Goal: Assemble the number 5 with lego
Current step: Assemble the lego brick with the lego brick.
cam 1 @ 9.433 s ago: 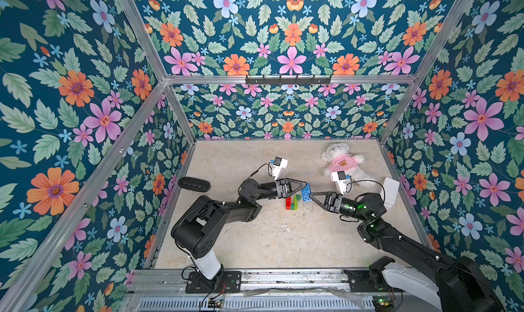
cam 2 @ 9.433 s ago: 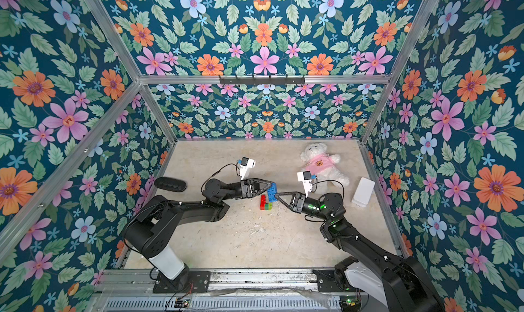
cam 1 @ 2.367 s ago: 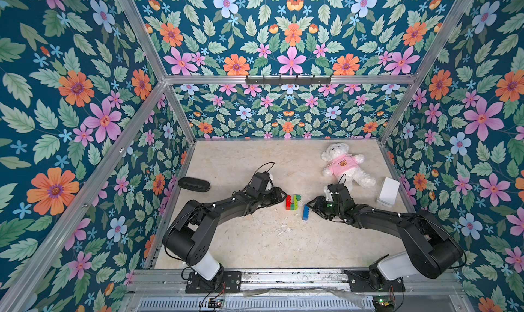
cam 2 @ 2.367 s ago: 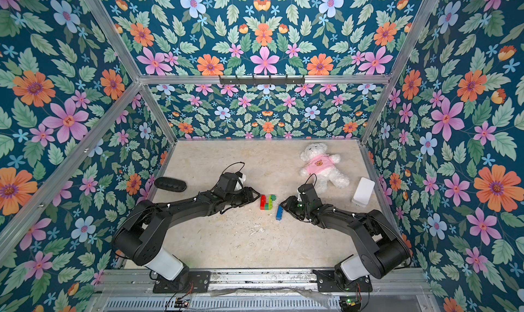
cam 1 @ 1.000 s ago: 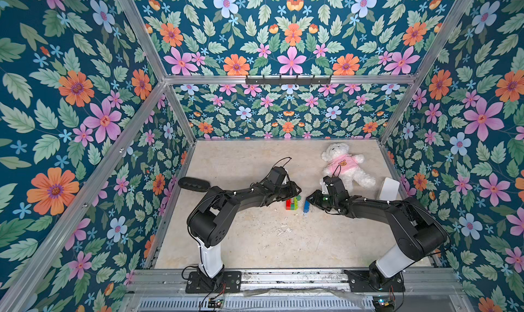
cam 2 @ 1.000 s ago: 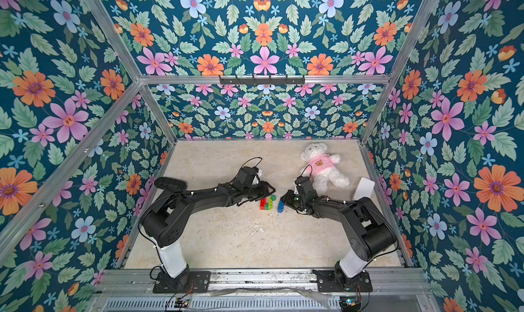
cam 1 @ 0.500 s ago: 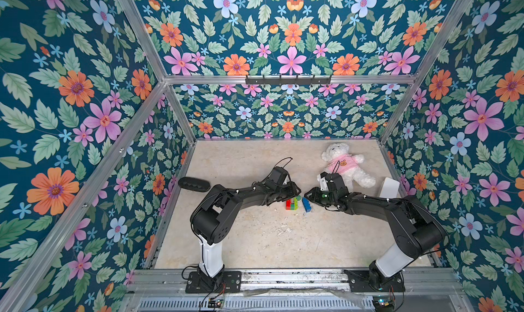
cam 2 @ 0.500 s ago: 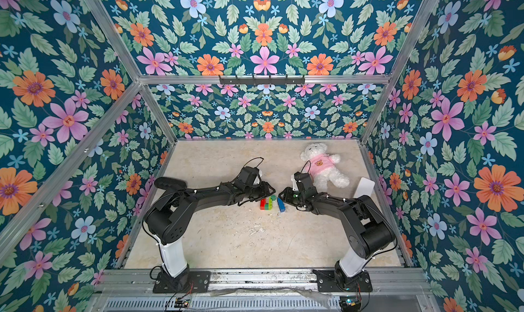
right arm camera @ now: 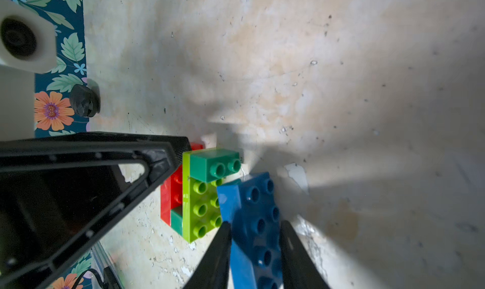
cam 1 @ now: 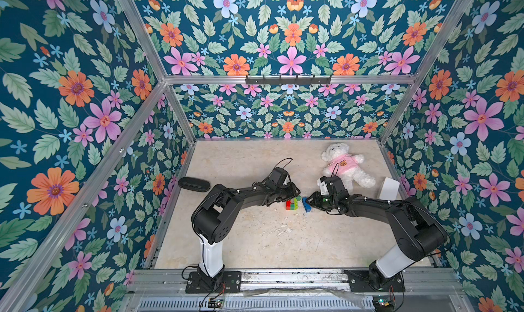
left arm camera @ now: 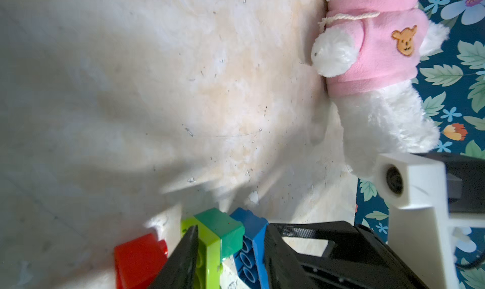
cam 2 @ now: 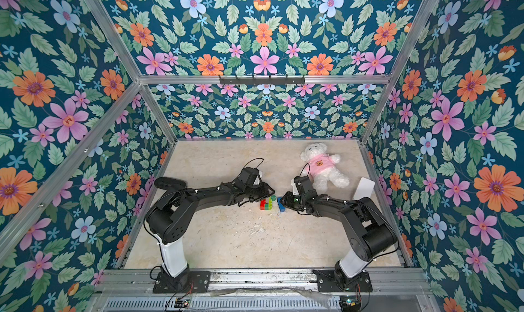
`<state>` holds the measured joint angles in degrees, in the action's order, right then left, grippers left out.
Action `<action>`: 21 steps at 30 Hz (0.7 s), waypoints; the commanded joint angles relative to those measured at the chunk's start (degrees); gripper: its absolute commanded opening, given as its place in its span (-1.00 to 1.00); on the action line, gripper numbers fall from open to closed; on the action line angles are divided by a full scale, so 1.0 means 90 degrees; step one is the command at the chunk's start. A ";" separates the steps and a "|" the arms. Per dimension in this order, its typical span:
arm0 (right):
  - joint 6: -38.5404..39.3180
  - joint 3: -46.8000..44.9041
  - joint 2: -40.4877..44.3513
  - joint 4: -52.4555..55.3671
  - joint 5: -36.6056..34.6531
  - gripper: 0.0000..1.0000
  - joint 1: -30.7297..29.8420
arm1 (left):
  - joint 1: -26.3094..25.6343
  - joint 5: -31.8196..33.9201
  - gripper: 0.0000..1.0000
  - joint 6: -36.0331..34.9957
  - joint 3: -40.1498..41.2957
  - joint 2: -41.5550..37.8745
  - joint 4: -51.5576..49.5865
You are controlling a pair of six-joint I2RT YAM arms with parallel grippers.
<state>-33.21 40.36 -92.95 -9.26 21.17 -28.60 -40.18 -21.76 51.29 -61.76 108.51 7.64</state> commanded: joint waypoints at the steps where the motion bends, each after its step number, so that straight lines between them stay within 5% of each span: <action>1: -0.0030 0.0025 -0.0022 -0.0104 0.0036 -0.36 -0.0016 | -0.0003 0.0035 -0.15 0.0003 -0.0012 0.0024 -0.0048; 21: -0.1577 -0.0548 0.0199 -0.1204 -0.0559 -0.50 -0.0217 | -0.0006 0.0054 -0.28 0.0094 -0.0006 0.0024 -0.0077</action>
<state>-43.92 35.92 -92.07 -17.65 19.18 -30.24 -40.18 -21.76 52.18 -61.76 108.86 7.31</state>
